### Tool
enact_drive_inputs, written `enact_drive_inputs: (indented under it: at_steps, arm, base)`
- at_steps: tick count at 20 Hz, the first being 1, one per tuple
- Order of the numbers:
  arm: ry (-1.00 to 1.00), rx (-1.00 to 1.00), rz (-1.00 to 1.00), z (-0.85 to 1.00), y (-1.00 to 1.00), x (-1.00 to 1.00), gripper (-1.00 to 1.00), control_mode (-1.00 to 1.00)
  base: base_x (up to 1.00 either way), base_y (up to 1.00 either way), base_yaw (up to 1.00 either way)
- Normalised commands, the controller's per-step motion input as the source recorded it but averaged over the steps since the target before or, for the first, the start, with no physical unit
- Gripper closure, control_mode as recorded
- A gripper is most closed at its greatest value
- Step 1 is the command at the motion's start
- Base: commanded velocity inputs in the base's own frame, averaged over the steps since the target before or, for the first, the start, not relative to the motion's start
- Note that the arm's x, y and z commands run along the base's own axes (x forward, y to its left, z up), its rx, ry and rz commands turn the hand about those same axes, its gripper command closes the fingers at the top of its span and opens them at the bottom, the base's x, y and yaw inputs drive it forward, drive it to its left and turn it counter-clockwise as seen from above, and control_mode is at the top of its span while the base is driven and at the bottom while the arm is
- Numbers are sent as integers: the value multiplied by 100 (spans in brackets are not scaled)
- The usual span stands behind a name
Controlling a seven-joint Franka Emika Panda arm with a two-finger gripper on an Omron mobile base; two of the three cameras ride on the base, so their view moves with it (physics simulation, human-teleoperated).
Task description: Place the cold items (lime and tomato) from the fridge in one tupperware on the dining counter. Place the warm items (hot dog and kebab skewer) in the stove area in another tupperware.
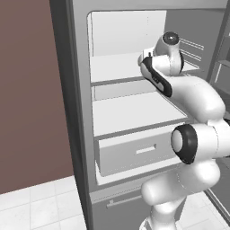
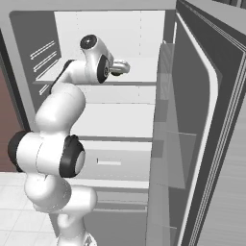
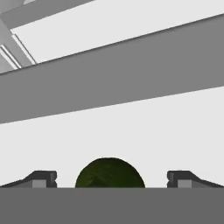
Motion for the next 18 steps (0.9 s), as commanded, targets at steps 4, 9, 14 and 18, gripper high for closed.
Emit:
enact_drive_inputs:
  at_steps: [4,9,14,18]
  arm:
    - [0,-3,0,-18,-2,50,-100,-100]
    - [0,-1,0,-13,-3,49,-100,-100]
    - [0,0,-3,-10,-8,14,100,-100]
    - [-1,0,-12,-27,-16,-26,100,-100]
  base:
    - [0,0,0]
    - [0,0,0]
    - [0,0,0]
    - [0,0,0]
